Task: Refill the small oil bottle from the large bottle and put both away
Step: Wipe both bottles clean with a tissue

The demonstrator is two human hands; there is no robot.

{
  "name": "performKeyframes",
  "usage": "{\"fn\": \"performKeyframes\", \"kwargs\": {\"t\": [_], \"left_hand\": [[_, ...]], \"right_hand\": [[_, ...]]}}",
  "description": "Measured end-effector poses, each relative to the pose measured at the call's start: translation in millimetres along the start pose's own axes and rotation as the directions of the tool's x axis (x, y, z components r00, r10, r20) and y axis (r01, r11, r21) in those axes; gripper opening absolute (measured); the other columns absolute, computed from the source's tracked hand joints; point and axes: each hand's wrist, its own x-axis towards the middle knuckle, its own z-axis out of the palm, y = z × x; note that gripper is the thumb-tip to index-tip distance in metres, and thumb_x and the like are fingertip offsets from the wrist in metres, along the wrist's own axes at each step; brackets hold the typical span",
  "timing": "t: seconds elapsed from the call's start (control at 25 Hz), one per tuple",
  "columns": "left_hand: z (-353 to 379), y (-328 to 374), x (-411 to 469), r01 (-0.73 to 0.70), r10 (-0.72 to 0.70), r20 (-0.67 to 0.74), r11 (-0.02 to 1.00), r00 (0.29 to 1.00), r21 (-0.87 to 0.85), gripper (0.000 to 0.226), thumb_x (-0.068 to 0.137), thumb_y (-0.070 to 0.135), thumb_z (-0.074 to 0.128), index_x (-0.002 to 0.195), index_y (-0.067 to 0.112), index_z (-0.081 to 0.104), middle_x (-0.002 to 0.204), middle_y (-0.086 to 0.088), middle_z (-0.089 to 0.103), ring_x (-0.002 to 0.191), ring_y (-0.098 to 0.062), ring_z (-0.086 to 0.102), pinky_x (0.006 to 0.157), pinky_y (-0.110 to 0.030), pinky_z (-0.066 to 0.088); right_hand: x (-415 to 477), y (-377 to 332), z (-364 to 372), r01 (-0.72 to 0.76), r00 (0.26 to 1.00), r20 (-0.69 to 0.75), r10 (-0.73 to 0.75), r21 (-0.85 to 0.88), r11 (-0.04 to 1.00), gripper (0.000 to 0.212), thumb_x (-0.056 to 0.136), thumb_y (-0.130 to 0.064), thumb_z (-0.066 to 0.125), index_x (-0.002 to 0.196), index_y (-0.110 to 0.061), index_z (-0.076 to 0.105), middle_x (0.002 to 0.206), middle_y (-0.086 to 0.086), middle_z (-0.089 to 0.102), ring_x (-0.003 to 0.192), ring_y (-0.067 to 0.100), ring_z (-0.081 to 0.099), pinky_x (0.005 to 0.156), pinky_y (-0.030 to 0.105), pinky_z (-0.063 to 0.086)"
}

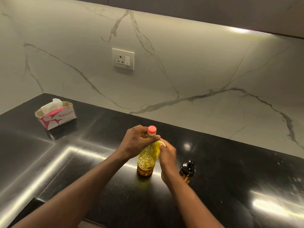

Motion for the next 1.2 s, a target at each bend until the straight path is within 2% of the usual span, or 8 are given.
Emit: {"fn": "performKeyframes", "kwargs": {"t": [0.12,0.24,0.48,0.72,0.8,0.88,0.96,1.2], "left_hand": [[-6,3,0,0.008,-0.007,0.021,0.998,1.0,-0.062,0.034,0.088,0.038,0.079,0.115,0.016,0.078,0.105,0.001,0.077,0.101,-0.012,0.072,0.093,-0.047,0.06],[-8,4,-4,0.057,-0.057,-0.021,0.998,0.998,-0.005,0.044,0.085,0.049,0.078,0.117,0.02,0.072,0.114,0.002,0.075,0.111,-0.015,0.07,0.097,-0.049,0.058],[-6,9,-5,0.055,-0.055,0.012,0.997,0.998,-0.051,0.034,0.091,0.036,0.077,0.115,0.013,0.073,0.114,-0.004,0.073,0.114,-0.021,0.068,0.1,-0.047,0.056],[-7,3,-4,0.03,-0.03,-0.01,0.999,0.999,0.009,0.035,0.093,0.033,0.075,0.12,0.01,0.071,0.119,-0.01,0.061,0.112,-0.025,0.062,0.1,-0.045,0.055],[-10,2,-4,0.018,-0.018,-0.028,1.0,0.999,-0.011,0.039,0.091,0.032,0.078,0.122,0.01,0.071,0.12,-0.008,0.065,0.113,-0.024,0.065,0.098,-0.044,0.057],[-13,4,-2,0.005,-0.005,-0.01,1.0,1.0,0.012,0.043,0.088,0.034,0.081,0.124,0.012,0.07,0.119,-0.006,0.068,0.112,-0.023,0.068,0.097,-0.045,0.059],[-16,5,1,0.001,-0.002,0.022,0.999,1.0,0.045,0.044,0.087,0.035,0.082,0.122,0.012,0.071,0.117,-0.006,0.071,0.11,-0.023,0.069,0.095,-0.047,0.059],[-20,-2,7,0.005,-0.004,0.059,1.0,0.998,-0.02,0.037,0.088,0.027,0.082,0.121,0.014,0.072,0.113,-0.002,0.074,0.109,-0.02,0.07,0.097,-0.048,0.059]], "right_hand": [[2,-10,5,0.131,0.991,0.024,-0.131,0.013,0.991,0.035,0.11,-0.026,0.045,0.137,-0.031,0.066,0.13,-0.019,0.067,0.123,-0.003,0.059,0.105,0.025,0.047],[-25,28,2,0.235,0.972,0.018,-0.235,-0.013,0.972,0.036,0.11,-0.03,0.046,0.143,-0.039,0.058,0.126,-0.039,0.061,0.123,-0.019,0.053,0.096,0.007,0.045],[15,8,-7,-0.015,0.998,0.06,0.02,-0.08,0.997,0.031,0.105,-0.018,0.051,0.095,-0.03,0.078,0.096,-0.006,0.077,0.101,0.02,0.07,0.076,0.027,0.05],[-16,28,1,0.254,0.966,0.068,-0.248,-0.101,0.962,0.042,0.108,-0.038,0.043,0.149,-0.037,0.053,0.141,-0.027,0.06,0.131,-0.011,0.052,0.105,0.015,0.045],[-27,47,-2,0.189,0.978,0.108,-0.178,-0.112,0.976,0.038,0.112,-0.025,0.041,0.144,-0.037,0.058,0.127,-0.03,0.068,0.121,-0.009,0.06,0.095,0.013,0.047],[-6,39,-5,0.035,0.991,0.137,-0.013,-0.162,0.986,0.032,0.109,-0.018,0.045,0.112,-0.025,0.077,0.105,-0.007,0.078,0.105,0.014,0.069,0.082,0.022,0.051],[21,11,-8,-0.027,0.993,0.108,0.05,-0.203,0.979,0.029,0.106,-0.021,0.05,0.107,-0.008,0.076,0.11,0.015,0.075,0.107,0.035,0.068,0.085,0.036,0.05],[-13,20,4,0.275,0.958,0.12,-0.259,-0.143,0.951,0.04,0.112,-0.033,0.039,0.151,-0.035,0.048,0.138,-0.034,0.055,0.13,-0.015,0.05,0.103,0.008,0.043]]}}
